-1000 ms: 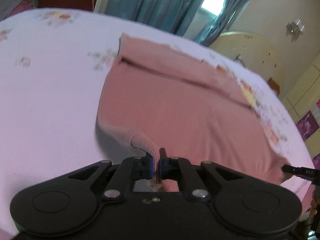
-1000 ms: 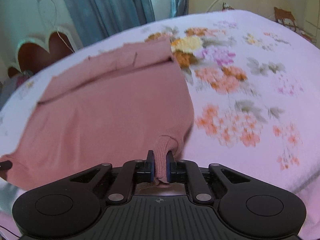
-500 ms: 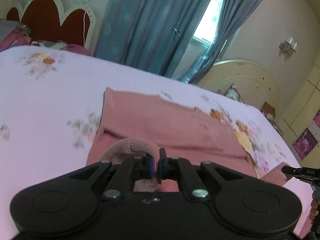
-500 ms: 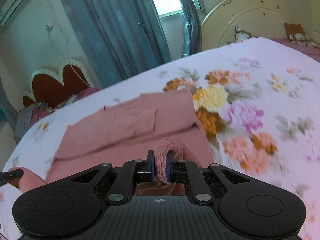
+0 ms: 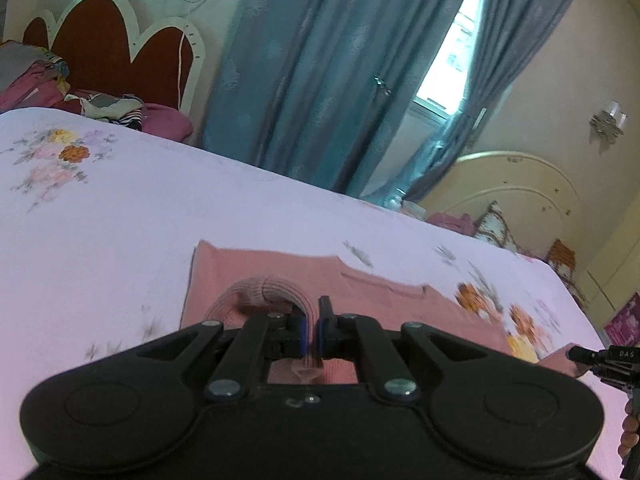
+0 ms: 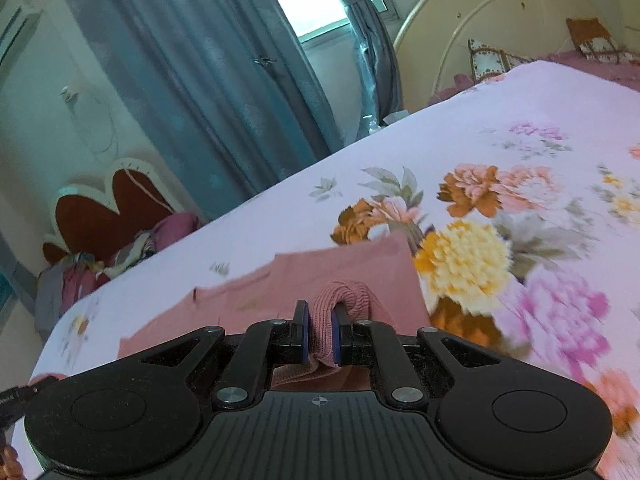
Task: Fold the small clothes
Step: 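Lift the hem with both tools and fold it up toward the collar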
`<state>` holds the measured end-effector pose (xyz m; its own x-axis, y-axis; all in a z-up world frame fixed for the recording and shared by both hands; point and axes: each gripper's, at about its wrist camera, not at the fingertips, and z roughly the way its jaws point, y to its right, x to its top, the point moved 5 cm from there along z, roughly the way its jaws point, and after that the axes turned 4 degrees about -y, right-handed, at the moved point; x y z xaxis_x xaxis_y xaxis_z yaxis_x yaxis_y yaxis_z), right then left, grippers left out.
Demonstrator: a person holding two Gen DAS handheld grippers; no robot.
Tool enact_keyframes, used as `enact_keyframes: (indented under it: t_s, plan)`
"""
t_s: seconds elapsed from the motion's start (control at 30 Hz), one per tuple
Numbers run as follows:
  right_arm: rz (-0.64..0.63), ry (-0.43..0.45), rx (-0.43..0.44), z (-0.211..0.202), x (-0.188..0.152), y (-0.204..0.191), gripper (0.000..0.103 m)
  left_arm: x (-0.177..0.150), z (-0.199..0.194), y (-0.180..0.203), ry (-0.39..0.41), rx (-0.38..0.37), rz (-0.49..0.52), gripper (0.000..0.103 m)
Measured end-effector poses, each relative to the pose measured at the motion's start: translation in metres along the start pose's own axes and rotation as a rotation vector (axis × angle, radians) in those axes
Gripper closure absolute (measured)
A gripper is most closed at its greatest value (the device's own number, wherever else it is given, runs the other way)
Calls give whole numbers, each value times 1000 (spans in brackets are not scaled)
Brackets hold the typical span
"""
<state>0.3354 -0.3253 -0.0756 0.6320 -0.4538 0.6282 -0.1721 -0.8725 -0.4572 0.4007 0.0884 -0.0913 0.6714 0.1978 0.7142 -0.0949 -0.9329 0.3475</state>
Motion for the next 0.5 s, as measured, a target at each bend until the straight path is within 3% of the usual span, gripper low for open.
enact_keyframes:
  t_s: [0.23, 0.5]
  plan:
    - [90, -42, -27, 80, 36, 13, 93, 32, 68, -15, -25, 78, -38, 98]
    - [164, -129, -72, 150, 40, 35, 92, 26, 133, -25, -138, 168, 38, 97]
